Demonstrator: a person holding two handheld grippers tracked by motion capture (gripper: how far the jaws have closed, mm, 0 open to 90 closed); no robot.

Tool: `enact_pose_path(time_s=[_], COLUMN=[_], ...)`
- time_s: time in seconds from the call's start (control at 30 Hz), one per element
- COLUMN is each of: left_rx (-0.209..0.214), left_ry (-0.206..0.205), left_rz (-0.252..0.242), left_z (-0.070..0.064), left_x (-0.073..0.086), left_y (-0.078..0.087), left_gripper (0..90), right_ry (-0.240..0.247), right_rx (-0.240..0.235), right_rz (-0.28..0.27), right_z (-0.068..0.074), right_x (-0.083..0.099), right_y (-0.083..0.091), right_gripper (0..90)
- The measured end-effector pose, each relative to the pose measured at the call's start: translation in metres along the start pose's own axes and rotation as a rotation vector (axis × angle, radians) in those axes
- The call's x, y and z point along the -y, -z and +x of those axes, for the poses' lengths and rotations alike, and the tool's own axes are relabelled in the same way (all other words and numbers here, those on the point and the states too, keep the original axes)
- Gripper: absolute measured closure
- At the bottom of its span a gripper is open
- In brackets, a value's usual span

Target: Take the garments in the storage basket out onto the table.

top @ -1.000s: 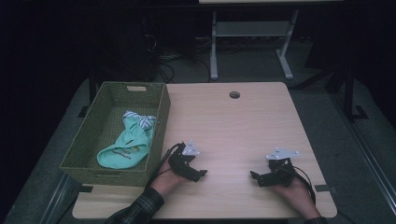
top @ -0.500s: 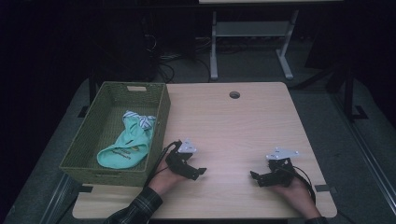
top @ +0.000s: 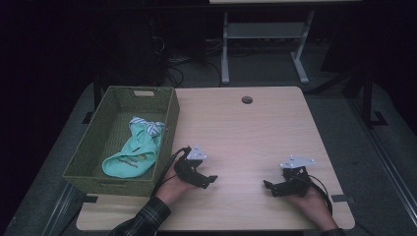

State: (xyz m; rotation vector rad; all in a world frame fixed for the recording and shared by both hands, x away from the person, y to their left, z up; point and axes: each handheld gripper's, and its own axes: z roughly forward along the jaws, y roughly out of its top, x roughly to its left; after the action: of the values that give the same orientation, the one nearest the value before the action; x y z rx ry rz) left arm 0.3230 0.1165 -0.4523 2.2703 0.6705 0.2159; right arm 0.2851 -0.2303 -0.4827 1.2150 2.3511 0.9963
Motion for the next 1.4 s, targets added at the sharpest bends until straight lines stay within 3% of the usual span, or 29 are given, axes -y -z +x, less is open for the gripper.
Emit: enact_pose_path(time_s=[1.4], left_rx=[-0.005], left_ry=[0.009], left_rz=[-0.013], left_z=[0.001], left_x=[-0.013], left_y=[0.014], left_gripper=[13.5], right_ry=[-0.001], right_rx=[0.000], right_rz=[0.000], right_z=[0.000], right_x=[0.000], right_y=[0.000], right_gripper=[2.5])
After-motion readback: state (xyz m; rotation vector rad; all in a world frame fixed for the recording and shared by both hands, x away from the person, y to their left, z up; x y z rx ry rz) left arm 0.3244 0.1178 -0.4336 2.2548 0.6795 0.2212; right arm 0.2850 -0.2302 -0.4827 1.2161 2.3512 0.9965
